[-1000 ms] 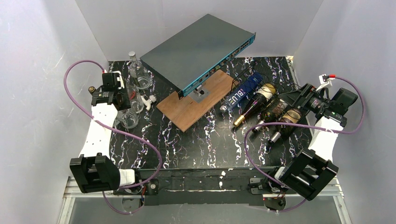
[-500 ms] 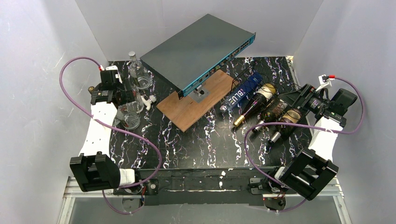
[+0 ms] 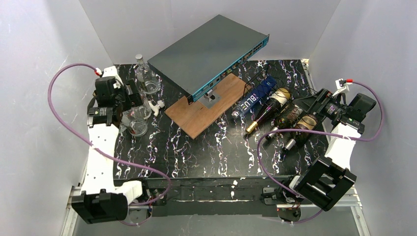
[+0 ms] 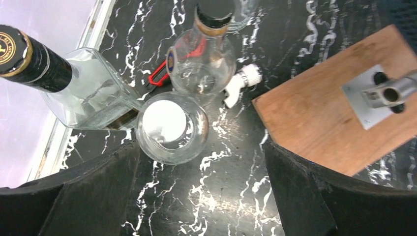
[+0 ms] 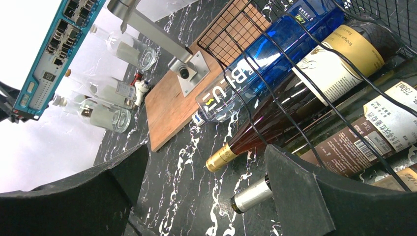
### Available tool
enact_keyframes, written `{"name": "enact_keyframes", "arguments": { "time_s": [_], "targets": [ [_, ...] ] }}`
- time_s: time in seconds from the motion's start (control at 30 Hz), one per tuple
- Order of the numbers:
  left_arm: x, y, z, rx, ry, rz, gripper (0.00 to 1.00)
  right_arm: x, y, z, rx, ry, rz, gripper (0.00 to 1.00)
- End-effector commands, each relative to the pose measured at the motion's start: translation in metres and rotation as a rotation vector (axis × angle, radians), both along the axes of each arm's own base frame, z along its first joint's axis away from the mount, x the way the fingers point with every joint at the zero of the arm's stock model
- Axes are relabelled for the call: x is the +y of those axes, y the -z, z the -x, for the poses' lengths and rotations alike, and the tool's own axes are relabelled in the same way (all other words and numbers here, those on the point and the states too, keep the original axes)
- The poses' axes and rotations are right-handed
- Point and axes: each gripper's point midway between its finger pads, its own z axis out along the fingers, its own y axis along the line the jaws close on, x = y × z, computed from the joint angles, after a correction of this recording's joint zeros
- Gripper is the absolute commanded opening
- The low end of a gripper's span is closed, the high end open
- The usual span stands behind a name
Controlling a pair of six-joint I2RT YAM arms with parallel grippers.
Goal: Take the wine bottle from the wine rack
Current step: Pick up the wine bottle from the wine rack.
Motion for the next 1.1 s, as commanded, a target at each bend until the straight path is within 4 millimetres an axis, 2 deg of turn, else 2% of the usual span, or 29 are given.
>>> {"name": "enact_keyframes", "arguments": {
  "time_s": [0.0,0.27,0.43,0.67,0.93,1.07],
  "targets": [
    [-0.022,-0.021,0.018,-0.069,0.076,0.084,0.98,0.001,-0.006,0.001,-0.044,-0.023,0.018,0.99],
    [-0.059,-0.029,0.052,-0.124,0.236,0.184,0.98,0.0,-0.006,0.003,-0.038,-0.032,0.046,0.98],
    [-0.089,-0.029,0.075,-0.153,0.348,0.295,0.98,-0.001,-0.005,0.006,-0.029,-0.035,0.096,0.99],
    [-0.123,-0.017,0.099,-0.146,0.474,0.443,0.98,0.0,0.0,0.017,-0.027,-0.049,0.178,0.98],
    [-0.152,-0.012,0.119,-0.149,0.588,0.558,0.98,0.002,0.004,0.023,-0.025,-0.047,0.216,0.98],
    [-0.171,-0.01,0.13,-0.156,0.7,0.612,0.98,0.002,0.006,0.025,-0.023,-0.041,0.223,0.98]
  ]
}}
